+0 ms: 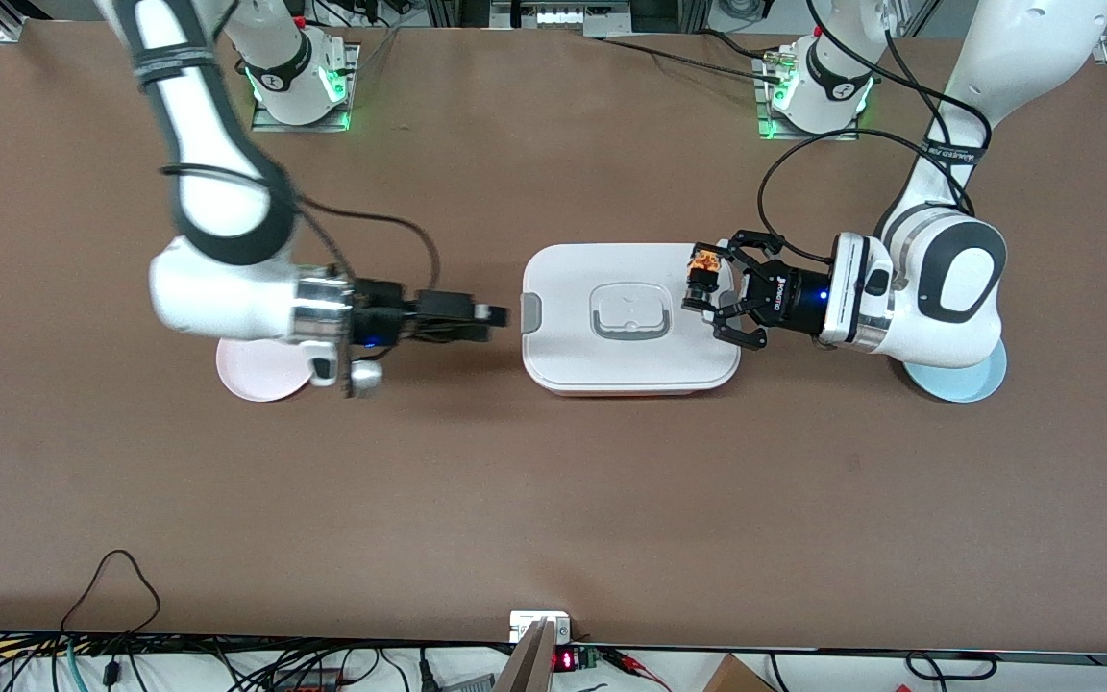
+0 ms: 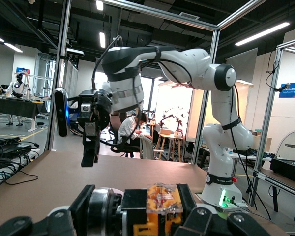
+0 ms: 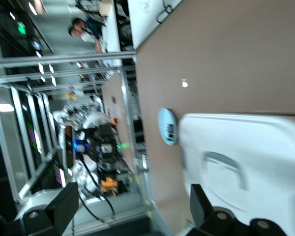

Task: Transfer orange switch to right arm and place
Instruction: 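Carry the switch over the box while the right gripper reaches toward it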

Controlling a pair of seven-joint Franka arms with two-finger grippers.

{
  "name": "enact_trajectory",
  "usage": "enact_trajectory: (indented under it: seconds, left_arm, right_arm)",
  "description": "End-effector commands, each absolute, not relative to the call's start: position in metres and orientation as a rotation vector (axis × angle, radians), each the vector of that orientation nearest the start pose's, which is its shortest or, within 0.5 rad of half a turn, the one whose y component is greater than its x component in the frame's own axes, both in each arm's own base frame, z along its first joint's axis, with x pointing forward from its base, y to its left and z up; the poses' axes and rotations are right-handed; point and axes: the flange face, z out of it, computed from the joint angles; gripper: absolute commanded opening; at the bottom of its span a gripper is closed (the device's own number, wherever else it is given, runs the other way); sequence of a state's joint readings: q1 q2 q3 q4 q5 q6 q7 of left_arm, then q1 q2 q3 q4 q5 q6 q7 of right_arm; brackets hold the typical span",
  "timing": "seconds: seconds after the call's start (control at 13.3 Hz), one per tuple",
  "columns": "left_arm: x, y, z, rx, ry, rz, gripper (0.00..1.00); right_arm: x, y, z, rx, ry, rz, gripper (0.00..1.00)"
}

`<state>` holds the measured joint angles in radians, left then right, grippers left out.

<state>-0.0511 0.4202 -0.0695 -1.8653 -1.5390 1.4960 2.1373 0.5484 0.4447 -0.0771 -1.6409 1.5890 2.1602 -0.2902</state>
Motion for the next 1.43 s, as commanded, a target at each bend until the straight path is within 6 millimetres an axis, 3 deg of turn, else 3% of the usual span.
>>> enact_trajectory:
  seconds: [0.0,0.15,0.38,0.53,0.83,1.13,1.35]
  left_arm:
    - [0.585,-0.193,0.344,1.071,-1.148,1.02,0.0]
    - [0.584,-0.193,0.342,1.072,-1.144,1.017,0.0]
    - [0.579,-0.193,0.335,1.081,-1.13,1.002,0.0]
    - [0.579,-0.193,0.334,1.082,-1.129,1.001,0.0]
    - [0.578,-0.193,0.335,1.083,-1.128,1.0,0.0]
    - [0.578,-0.196,0.337,1.08,-1.129,0.998,0.0]
    - [0.576,-0.203,0.338,1.074,-1.119,0.997,0.0]
  right_arm:
    - [0.553,0.433,0.408,-1.738,0.382,0.025,1.0]
    - [0.513,0.477,0.408,-1.745,0.449,0.001,1.0]
    - [0.486,0.502,0.409,-1.778,0.46,-0.023,1.0]
    - [0.486,0.505,0.414,-1.762,0.476,-0.03,0.98]
    - [0.502,0.526,0.406,-1.729,0.491,-0.027,0.91]
    - [0.509,0.534,0.393,-1.726,0.502,-0.026,0.87]
    - [0.514,0.541,0.392,-1.72,0.493,-0.034,0.73]
